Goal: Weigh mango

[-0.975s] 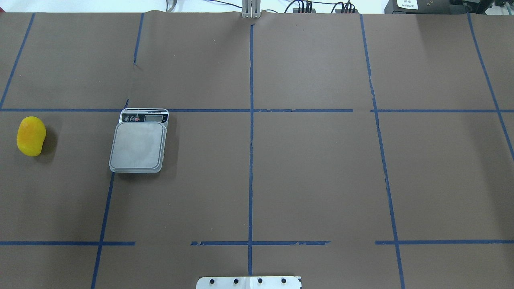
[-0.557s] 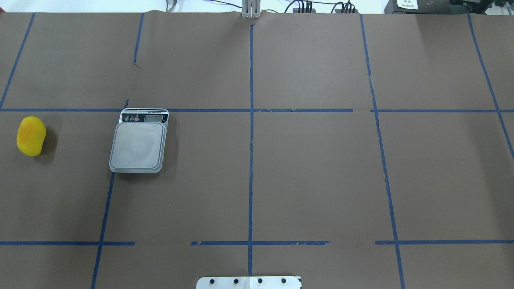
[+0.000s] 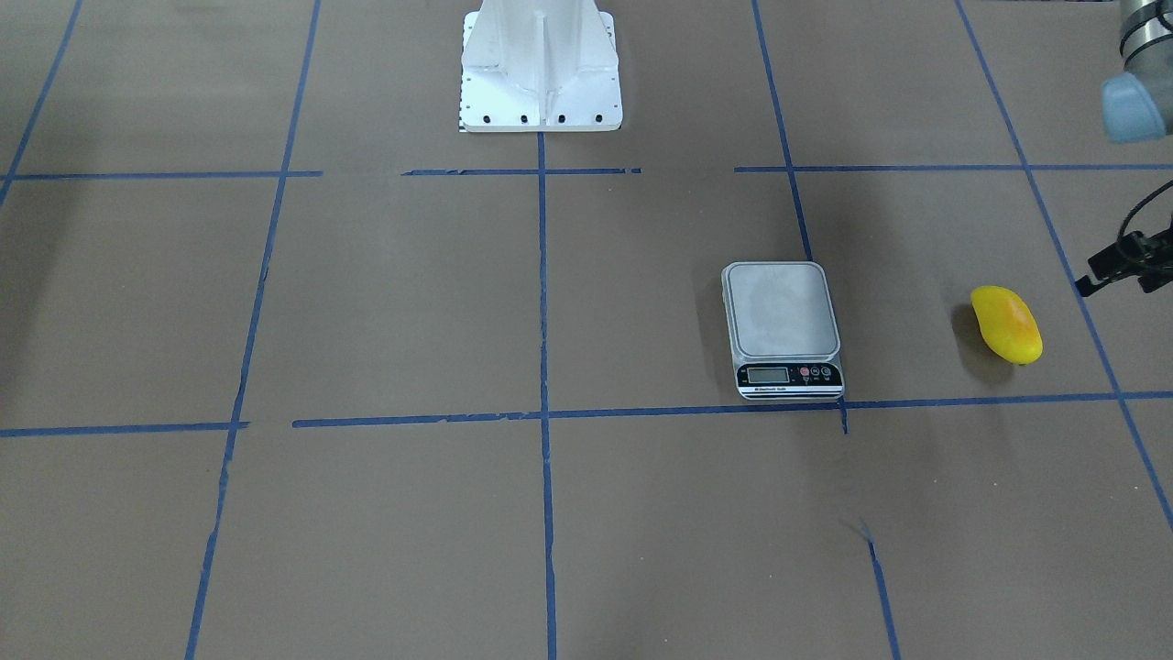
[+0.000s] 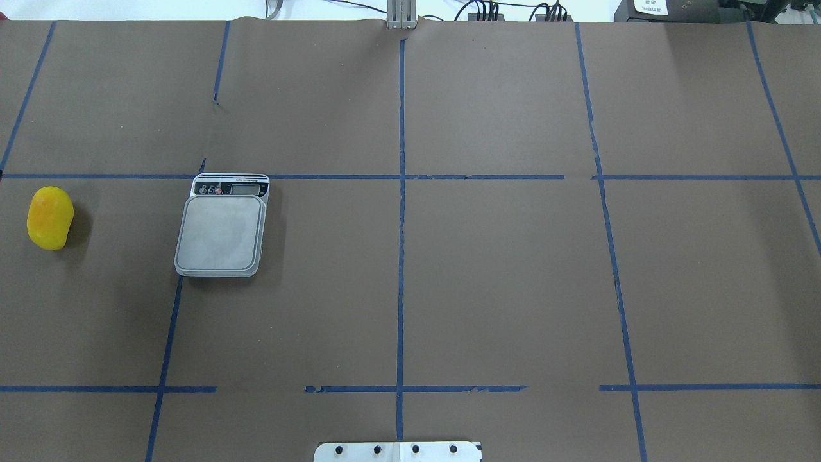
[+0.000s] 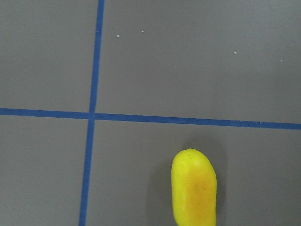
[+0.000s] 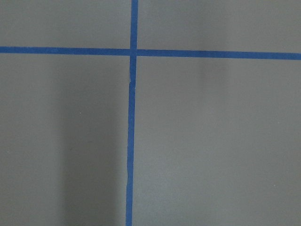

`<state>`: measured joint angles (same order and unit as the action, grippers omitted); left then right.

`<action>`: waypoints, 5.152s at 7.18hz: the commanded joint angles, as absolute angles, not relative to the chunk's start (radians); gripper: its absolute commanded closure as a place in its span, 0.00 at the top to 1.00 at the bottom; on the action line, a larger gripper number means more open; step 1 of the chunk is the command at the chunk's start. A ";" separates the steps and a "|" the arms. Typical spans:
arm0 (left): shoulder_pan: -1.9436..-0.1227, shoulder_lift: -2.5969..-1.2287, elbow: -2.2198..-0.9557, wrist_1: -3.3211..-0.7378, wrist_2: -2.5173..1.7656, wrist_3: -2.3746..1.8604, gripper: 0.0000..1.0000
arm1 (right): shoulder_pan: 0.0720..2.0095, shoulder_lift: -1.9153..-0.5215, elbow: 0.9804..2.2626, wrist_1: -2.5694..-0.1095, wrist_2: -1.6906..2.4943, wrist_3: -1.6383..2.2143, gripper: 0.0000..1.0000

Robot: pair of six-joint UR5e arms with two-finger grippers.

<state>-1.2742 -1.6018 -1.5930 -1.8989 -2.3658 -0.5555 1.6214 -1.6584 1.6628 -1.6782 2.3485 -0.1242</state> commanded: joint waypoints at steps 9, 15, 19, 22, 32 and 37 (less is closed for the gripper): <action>-1.074 -1.684 -1.424 -1.990 -2.279 -0.667 0.66 | 1.621 -1.658 1.663 -1.678 2.349 -0.124 1.00; -1.074 -1.785 -1.683 -1.839 -2.281 -0.955 0.00 | 1.621 -1.660 1.663 -1.678 2.349 -0.124 1.00; -0.874 -1.905 -1.645 -1.836 -2.191 -1.157 0.00 | 1.621 -1.660 1.663 -1.678 2.349 -0.124 1.00; -0.859 -1.939 -1.620 -1.836 -2.187 -1.160 0.00 | 1.621 -1.658 1.663 -1.678 2.349 -0.124 1.00; -1.001 -1.937 -1.756 -1.636 -2.189 -0.974 1.00 | 1.621 -1.660 1.663 -1.678 2.349 -0.124 1.00; -1.343 -1.683 -1.764 -1.629 -2.303 -0.382 1.00 | 1.621 -1.660 1.663 -1.678 2.349 -0.124 1.00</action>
<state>-1.2603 -1.7430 -1.7749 -1.6286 -2.2846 -0.5374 1.6214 -1.6593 1.6629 -1.6781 2.3485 -0.1242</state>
